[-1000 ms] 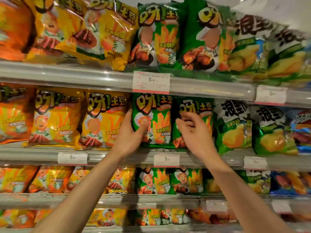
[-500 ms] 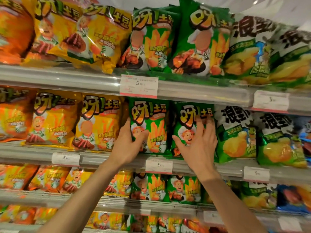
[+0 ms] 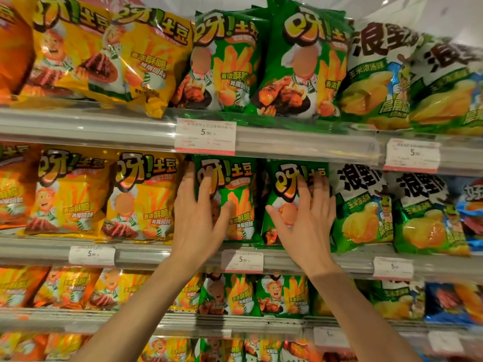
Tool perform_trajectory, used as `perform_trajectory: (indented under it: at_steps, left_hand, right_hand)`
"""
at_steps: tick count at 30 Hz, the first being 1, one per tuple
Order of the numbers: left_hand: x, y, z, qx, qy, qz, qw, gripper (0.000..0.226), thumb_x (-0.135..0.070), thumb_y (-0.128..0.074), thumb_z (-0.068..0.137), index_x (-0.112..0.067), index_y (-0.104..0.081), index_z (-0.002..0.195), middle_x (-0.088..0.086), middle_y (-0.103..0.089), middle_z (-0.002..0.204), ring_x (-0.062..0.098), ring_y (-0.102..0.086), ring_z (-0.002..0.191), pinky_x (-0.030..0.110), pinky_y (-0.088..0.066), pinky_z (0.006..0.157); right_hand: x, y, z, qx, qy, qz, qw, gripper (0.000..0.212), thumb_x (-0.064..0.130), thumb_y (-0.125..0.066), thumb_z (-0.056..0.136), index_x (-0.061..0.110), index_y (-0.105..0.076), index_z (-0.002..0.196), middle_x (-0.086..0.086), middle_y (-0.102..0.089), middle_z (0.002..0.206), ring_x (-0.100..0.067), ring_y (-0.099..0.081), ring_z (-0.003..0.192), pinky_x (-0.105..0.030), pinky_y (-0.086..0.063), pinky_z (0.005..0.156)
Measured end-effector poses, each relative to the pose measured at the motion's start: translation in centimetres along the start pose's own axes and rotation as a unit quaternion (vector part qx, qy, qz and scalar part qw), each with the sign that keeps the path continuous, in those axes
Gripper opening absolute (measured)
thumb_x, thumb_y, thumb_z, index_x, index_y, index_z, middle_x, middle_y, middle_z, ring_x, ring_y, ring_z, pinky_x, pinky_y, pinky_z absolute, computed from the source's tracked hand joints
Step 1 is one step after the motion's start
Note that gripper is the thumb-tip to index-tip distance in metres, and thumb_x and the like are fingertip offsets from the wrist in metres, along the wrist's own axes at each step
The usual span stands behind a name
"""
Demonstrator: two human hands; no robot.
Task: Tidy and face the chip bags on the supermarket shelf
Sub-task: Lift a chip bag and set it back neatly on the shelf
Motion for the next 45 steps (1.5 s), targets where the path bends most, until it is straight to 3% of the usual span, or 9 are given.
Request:
perform_trajectory:
  at_steps: [2, 6, 9, 17, 23, 27, 34, 45]
  left_hand:
    - [-1.4, -0.9, 1.0, 0.004, -0.068, 0.052, 0.996, 0.052, -0.043, -0.049, 0.1, -0.015, -0.042, 0.143, 0.02, -0.035, 0.15, 0.038, -0.032, 0.142, 0.048, -0.029, 0.113]
    - [-2.2, -3.6, 2.3, 0.057, -0.141, 0.16, 0.975, 0.051, -0.045, -0.04, 0.102, -0.022, -0.045, 0.147, 0.02, -0.028, 0.16, 0.033, -0.015, 0.152, 0.05, -0.01, 0.121]
    - [-1.5, -4.7, 2.4, 0.07, -0.161, 0.202, 0.963, 0.056, -0.047, -0.037, 0.102, -0.022, -0.04, 0.152, 0.02, -0.023, 0.162, 0.034, -0.01, 0.153, 0.057, -0.009, 0.121]
    - [-1.5, -5.1, 2.6, 0.066, -0.159, 0.222, 0.96, 0.061, -0.049, -0.032, 0.102, -0.022, -0.029, 0.156, 0.021, -0.013, 0.164, 0.035, -0.002, 0.154, 0.06, -0.008, 0.12]
    - [-1.4, -4.5, 2.7, 0.057, -0.158, 0.203, 0.965, 0.061, -0.051, -0.033, 0.102, -0.023, -0.031, 0.156, 0.019, -0.016, 0.165, 0.031, -0.005, 0.154, 0.056, -0.008, 0.122]
    - [0.1, -3.5, 2.4, 0.012, -0.103, 0.17, 0.98, 0.064, -0.055, -0.033, 0.102, -0.021, -0.029, 0.156, 0.02, -0.022, 0.162, 0.033, -0.011, 0.152, 0.051, -0.009, 0.123]
    - [1.1, -4.6, 2.3, 0.024, -0.083, 0.161, 0.983, 0.067, -0.058, -0.03, 0.102, -0.025, -0.016, 0.159, 0.015, -0.008, 0.166, 0.027, 0.002, 0.154, 0.048, -0.006, 0.124]
    - [1.2, -3.8, 2.4, 0.052, -0.061, 0.115, 0.99, 0.064, -0.058, -0.035, 0.099, -0.022, -0.037, 0.153, 0.016, -0.024, 0.161, 0.031, -0.014, 0.152, 0.053, -0.013, 0.121]
  right_hand:
    - [0.6, 0.0, 0.9, 0.01, 0.039, -0.033, 0.999, 0.08, 0.064, -0.046, 0.096, 0.014, -0.028, 0.156, -0.019, -0.019, 0.165, -0.036, -0.014, 0.153, -0.057, -0.011, 0.122]
    - [1.3, -1.5, 1.7, 0.077, 0.097, -0.116, 0.985, 0.078, 0.063, -0.033, 0.099, 0.019, -0.015, 0.161, -0.014, -0.009, 0.168, -0.034, -0.007, 0.155, -0.062, -0.012, 0.12]
    - [0.9, -2.1, 1.7, 0.09, 0.108, -0.139, 0.98, 0.078, 0.063, -0.03, 0.1, 0.021, -0.007, 0.161, -0.013, -0.005, 0.169, -0.034, -0.006, 0.155, -0.062, -0.012, 0.12]
    - [0.9, -2.3, 1.8, 0.094, 0.113, -0.148, 0.978, 0.074, 0.063, -0.026, 0.101, 0.02, -0.016, 0.161, -0.014, -0.009, 0.168, -0.034, -0.005, 0.155, -0.063, -0.009, 0.119]
    - [1.1, -2.0, 2.0, 0.114, 0.108, -0.131, 0.979, 0.074, 0.063, -0.022, 0.101, 0.022, -0.01, 0.161, -0.011, -0.002, 0.169, -0.031, 0.003, 0.156, -0.062, -0.007, 0.12]
    - [-0.3, -1.1, 1.6, 0.089, 0.051, -0.111, 0.988, 0.078, 0.065, -0.023, 0.1, 0.017, -0.015, 0.161, -0.015, -0.007, 0.168, -0.033, -0.003, 0.155, -0.063, -0.008, 0.12]
    - [-0.5, -1.7, 1.4, 0.092, 0.029, -0.109, 0.989, 0.078, 0.064, -0.023, 0.1, 0.014, -0.02, 0.159, -0.02, -0.011, 0.167, -0.035, -0.006, 0.155, -0.062, -0.012, 0.12]
    - [-0.6, -1.7, 1.3, 0.081, 0.016, -0.089, 0.993, 0.078, 0.066, -0.029, 0.098, 0.017, -0.021, 0.159, -0.016, -0.014, 0.167, -0.032, -0.006, 0.155, -0.061, -0.012, 0.121]
Point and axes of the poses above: each hand's wrist, its own z-axis towards the middle knuckle, its own y-axis out of the back of the hand, x = y × z, the point moved 6 cm from there along z, towards the middle knuckle
